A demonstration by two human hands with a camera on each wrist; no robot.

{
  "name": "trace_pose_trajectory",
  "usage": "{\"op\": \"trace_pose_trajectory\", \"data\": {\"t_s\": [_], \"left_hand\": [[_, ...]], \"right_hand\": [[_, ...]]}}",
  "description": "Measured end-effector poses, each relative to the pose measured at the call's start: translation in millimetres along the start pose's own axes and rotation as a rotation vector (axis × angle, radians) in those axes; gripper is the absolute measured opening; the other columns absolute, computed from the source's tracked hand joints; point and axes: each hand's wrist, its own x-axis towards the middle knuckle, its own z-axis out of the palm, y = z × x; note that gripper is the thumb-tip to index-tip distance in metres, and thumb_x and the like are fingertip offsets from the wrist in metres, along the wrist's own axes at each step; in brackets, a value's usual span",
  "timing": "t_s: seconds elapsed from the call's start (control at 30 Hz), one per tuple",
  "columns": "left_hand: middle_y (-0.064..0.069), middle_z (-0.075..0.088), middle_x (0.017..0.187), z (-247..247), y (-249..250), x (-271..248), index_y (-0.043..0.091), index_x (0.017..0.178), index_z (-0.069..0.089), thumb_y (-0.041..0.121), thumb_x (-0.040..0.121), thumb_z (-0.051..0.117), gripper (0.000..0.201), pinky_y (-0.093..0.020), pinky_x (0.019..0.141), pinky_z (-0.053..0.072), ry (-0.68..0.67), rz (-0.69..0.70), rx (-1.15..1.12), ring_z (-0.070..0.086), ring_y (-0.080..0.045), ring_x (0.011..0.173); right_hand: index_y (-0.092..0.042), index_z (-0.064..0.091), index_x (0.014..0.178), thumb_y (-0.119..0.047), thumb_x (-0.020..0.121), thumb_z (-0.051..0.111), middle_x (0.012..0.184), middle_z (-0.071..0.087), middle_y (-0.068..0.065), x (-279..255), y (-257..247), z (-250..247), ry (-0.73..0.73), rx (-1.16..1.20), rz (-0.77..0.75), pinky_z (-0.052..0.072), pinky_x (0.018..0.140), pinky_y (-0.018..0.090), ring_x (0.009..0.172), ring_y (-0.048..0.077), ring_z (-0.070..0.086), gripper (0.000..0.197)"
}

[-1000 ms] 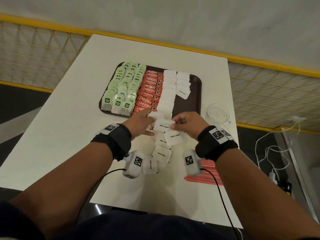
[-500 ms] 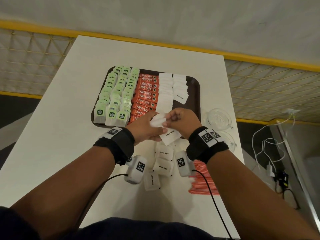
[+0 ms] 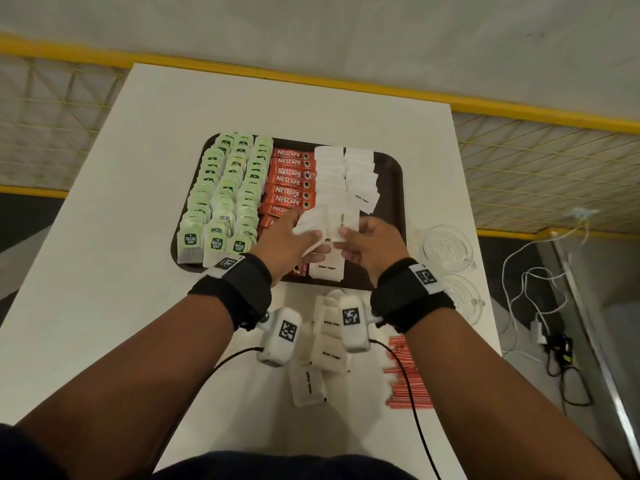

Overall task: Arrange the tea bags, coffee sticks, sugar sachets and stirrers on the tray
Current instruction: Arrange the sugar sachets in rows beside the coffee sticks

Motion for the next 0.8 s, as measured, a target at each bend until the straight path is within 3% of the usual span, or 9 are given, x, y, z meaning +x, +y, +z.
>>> {"op": "trace_pose_trajectory", "data": {"t_s": [0.07, 0.13, 0.2, 0.27, 0.33, 0.47, 0.63, 0.8], "left_hand": [[-0.016, 0.061, 0.123, -3.8, 1.0, 4.8, 0.011, 0.134, 0.045, 0.003, 0.098, 0.050, 0.037, -0.038, 0.081, 0.060, 0.001, -0.034, -0.033, 0.072, -0.030, 0.097], [-0.015, 0.061, 0.123, -8.7, 3.1, 7.9, 0.012, 0.134, 0.046, 0.004, 0.098, 0.047, 0.037, -0.036, 0.080, 0.060, 0.001, -0.059, -0.030, 0.071, -0.030, 0.098], [-0.014, 0.061, 0.122, -13.5, 4.0, 11.4, 0.013, 0.132, 0.047, 0.006, 0.098, 0.046, 0.034, -0.036, 0.081, 0.060, -0.002, -0.073, -0.009, 0.071, -0.029, 0.099], [-0.015, 0.061, 0.121, -17.7, 4.6, 14.6, 0.012, 0.131, 0.048, 0.005, 0.098, 0.046, 0.034, -0.036, 0.083, 0.060, -0.005, -0.071, 0.019, 0.071, -0.029, 0.099], [-0.017, 0.062, 0.120, -22.7, 4.5, 17.9, 0.009, 0.131, 0.048, 0.004, 0.098, 0.050, 0.034, -0.035, 0.081, 0.060, -0.009, -0.062, 0.038, 0.072, -0.028, 0.096], [-0.016, 0.064, 0.118, -33.0, 4.0, 22.1, 0.007, 0.128, 0.049, 0.002, 0.095, 0.059, 0.035, -0.031, 0.076, 0.061, -0.023, -0.049, 0.030, 0.074, -0.027, 0.091], [-0.013, 0.066, 0.113, -42.8, 5.0, 27.4, 0.008, 0.127, 0.050, 0.005, 0.091, 0.067, 0.040, -0.027, 0.067, 0.061, 0.009, -0.023, 0.111, 0.075, -0.022, 0.085], [-0.007, 0.067, 0.118, -42.8, 4.0, 32.1, 0.009, 0.124, 0.055, 0.008, 0.084, 0.075, 0.045, -0.035, 0.078, 0.061, 0.025, -0.010, 0.086, 0.071, -0.020, 0.099]], "right_hand": [[-0.014, 0.060, 0.105, -0.011, 0.095, 0.061, 0.106, 0.070, 0.008, 15.1, -6.2, -6.3, 0.096, -0.019, -0.006, 0.059, 0.080, 0.037, 0.090, 0.021, 0.071, 0.011], [-0.014, 0.057, 0.112, -0.009, 0.097, 0.054, 0.108, 0.066, 0.009, 35.4, -12.4, -17.0, 0.194, -0.209, -0.039, 0.060, 0.077, 0.038, 0.092, 0.025, 0.069, 0.016], [-0.013, 0.058, 0.116, -0.006, 0.097, 0.048, 0.108, 0.064, 0.011, 54.2, -19.0, -26.9, 0.237, -0.487, -0.094, 0.057, 0.086, 0.042, 0.097, 0.029, 0.066, 0.022], [-0.011, 0.059, 0.122, -0.002, 0.094, 0.047, 0.119, 0.061, 0.014, 71.1, -22.9, -33.6, 0.230, -0.759, -0.113, 0.048, 0.095, 0.033, 0.110, 0.031, 0.059, 0.032], [-0.010, 0.061, 0.120, -0.002, 0.091, 0.052, 0.123, 0.061, 0.013, 83.3, -24.6, -35.5, 0.228, -0.879, -0.123, 0.040, 0.088, 0.024, 0.115, 0.030, 0.056, 0.032], [-0.010, 0.063, 0.113, -0.009, 0.087, 0.068, 0.115, 0.064, 0.010, 99.2, -25.7, -32.1, 0.301, -0.894, -0.135, 0.038, 0.083, 0.023, 0.109, 0.027, 0.059, 0.027], [-0.008, 0.061, 0.112, -0.011, 0.084, 0.072, 0.115, 0.064, 0.010, 109.3, -23.9, -30.2, 0.355, -0.869, -0.084, 0.040, 0.085, 0.025, 0.111, 0.028, 0.059, 0.030], [-0.010, 0.054, 0.109, -0.019, 0.084, 0.072, 0.109, 0.062, 0.009, 103.5, -24.5, -28.2, 0.423, -0.779, -0.111, 0.039, 0.078, 0.026, 0.101, 0.026, 0.059, 0.033]]}}
